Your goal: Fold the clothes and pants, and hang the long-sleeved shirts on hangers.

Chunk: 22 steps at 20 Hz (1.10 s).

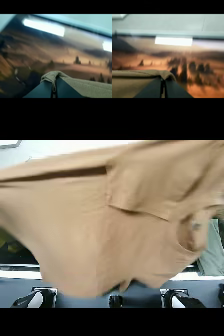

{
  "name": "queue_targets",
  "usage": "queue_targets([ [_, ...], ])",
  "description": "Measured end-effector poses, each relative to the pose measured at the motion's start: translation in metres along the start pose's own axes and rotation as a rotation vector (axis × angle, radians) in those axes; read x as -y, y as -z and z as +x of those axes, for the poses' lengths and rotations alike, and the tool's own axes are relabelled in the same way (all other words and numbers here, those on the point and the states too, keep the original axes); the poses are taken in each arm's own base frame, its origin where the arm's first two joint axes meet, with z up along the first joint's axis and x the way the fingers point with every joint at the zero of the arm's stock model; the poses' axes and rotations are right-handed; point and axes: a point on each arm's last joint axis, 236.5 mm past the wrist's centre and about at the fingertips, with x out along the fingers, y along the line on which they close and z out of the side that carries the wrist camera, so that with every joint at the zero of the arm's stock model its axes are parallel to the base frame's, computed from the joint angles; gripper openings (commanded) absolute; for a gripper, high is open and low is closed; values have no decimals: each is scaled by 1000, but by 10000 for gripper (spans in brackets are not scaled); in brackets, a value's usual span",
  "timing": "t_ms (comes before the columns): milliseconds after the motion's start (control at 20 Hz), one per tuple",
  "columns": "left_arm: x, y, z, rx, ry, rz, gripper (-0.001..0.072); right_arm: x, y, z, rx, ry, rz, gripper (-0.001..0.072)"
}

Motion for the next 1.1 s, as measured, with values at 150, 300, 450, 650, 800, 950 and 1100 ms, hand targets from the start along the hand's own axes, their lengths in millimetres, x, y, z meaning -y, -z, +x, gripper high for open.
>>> queue_targets([
  [150, -6, 48, 101, -215, 52, 4, 12, 59, 65, 102, -275, 5, 145, 24],
  [300, -10, 104, 202, -375, 75, 9, 12, 111, 137, 190, -460, 17, 275, 24],
  [450, -13, 155, 282, -469, 71, 21, 13, 147, 203, 261, -565, 35, 361, 24],
  [650, -13, 198, 343, -520, 66, 25, 12, 168, 270, 312, -656, 76, 369, 24],
  [800, -11, 221, 351, -589, 63, -6, 12, 175, 298, 318, -728, 123, 361, 24],
  [950, -8, 249, 339, -718, 59, -55, 13, 179, 320, 308, -821, 165, 358, 24],
  [1100, -4, 274, 317, -865, 44, -113, 13, 184, 334, 296, -894, 213, 361, 24],
])
